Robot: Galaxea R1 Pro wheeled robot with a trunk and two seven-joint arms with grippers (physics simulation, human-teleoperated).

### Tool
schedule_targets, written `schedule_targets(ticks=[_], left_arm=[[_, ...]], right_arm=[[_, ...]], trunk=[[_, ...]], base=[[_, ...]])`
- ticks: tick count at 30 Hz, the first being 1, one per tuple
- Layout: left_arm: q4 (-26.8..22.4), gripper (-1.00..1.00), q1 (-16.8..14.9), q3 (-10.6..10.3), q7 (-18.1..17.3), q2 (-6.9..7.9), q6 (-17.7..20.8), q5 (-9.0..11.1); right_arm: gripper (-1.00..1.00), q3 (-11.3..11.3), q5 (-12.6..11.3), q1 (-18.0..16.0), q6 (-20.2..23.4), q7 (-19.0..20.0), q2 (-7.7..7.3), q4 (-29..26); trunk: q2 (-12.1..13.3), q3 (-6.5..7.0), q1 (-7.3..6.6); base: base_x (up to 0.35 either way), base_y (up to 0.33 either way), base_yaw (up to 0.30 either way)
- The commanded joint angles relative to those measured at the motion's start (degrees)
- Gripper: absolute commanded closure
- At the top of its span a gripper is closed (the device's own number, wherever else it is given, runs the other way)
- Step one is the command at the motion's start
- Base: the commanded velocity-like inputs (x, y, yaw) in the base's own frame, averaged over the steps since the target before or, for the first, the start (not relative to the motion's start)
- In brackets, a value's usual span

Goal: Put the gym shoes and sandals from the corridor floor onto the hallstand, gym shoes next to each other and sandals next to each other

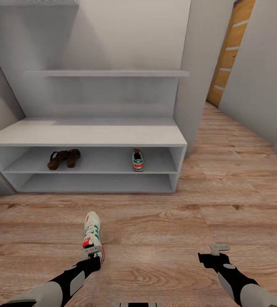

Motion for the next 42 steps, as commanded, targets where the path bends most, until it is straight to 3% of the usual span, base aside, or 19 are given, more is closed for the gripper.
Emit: schedule_targets(ticks=[1,26,30,34,42], left_arm=[[0.0,1.0,0.0,-0.01,0.04,0.0,-0.01,-0.19],[-0.11,1.0,-0.01,-0.13,-0.03,-0.03,-0.11,-0.19],[-1.12,1.0,0.0,-0.45,-0.15,-0.91,-0.01,-0.19],[-5.13,1.0,0.0,-0.16,-0.2,-2.11,0.19,-0.17],[-6.96,1.0,-0.02,0.06,-0.14,-2.44,0.18,-0.19]], right_arm=[[-1.0,0.0,0.0,0.01,0.0,0.0,0.0,-0.01],[-1.0,0.0,0.0,0.03,-0.01,0.0,0.02,-0.02],[-1.0,0.0,0.05,0.01,-0.01,0.0,-0.01,-0.04],[-1.0,0.0,0.05,0.03,-0.01,0.0,-0.05,-0.05],[-1.0,0.0,0.0,0.03,-0.01,0.05,0.02,0.03]], trunk=[[0.0,0.0,0.0],[0.0,0.0,0.0],[0.0,0.0,0.0],[0.0,0.0,0.0],[0.0,0.0,0.0]], base=[[-0.092,-0.035,0.0],[-0.036,-0.016,0.0],[0.0,0.0,0.0],[0.0,0.0,0.0],[0.0,0.0,0.0]])
